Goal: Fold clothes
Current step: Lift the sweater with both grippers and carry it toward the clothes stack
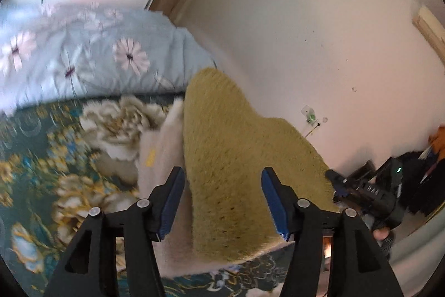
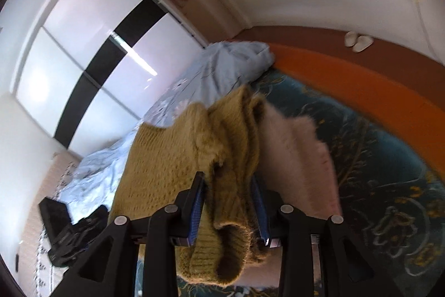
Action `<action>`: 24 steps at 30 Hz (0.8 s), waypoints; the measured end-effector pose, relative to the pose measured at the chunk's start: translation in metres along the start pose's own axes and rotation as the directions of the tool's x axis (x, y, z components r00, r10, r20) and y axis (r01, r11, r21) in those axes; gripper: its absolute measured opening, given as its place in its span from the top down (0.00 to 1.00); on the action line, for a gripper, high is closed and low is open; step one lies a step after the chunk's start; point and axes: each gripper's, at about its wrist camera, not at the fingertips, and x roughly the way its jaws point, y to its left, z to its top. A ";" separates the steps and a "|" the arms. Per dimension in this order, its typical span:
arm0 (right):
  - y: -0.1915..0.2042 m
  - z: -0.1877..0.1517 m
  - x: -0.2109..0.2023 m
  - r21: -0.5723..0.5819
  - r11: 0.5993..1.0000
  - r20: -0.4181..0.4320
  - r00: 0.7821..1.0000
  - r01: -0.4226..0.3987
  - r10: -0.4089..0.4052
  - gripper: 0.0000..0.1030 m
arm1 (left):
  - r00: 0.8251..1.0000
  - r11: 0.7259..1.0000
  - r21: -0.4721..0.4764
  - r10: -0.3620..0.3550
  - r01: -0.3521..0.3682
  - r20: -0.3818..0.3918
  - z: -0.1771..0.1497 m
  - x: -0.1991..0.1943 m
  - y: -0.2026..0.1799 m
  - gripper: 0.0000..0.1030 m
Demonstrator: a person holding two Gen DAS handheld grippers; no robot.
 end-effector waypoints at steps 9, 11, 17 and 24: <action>0.092 -0.020 0.001 -0.386 0.921 0.002 0.998 0.054 -0.058 0.68 | 0.997 0.946 0.320 -0.030 0.049 -0.064 -0.030 0.011 -0.061 0.43; 0.092 -0.027 0.018 -0.429 0.893 -0.010 0.987 0.138 -0.158 0.68 | 0.997 0.936 0.351 0.016 0.013 -0.079 -0.037 0.017 -0.057 0.43; 0.039 -0.021 0.040 -0.256 0.961 -0.070 0.990 0.100 -0.122 0.73 | 0.993 0.930 0.361 -0.024 0.065 -0.117 -0.041 0.025 -0.047 0.43; 0.036 -0.023 0.043 -0.250 0.963 -0.078 0.990 0.096 -0.119 0.79 | 0.985 0.977 0.197 -0.048 0.081 -0.167 -0.035 0.043 -0.019 0.43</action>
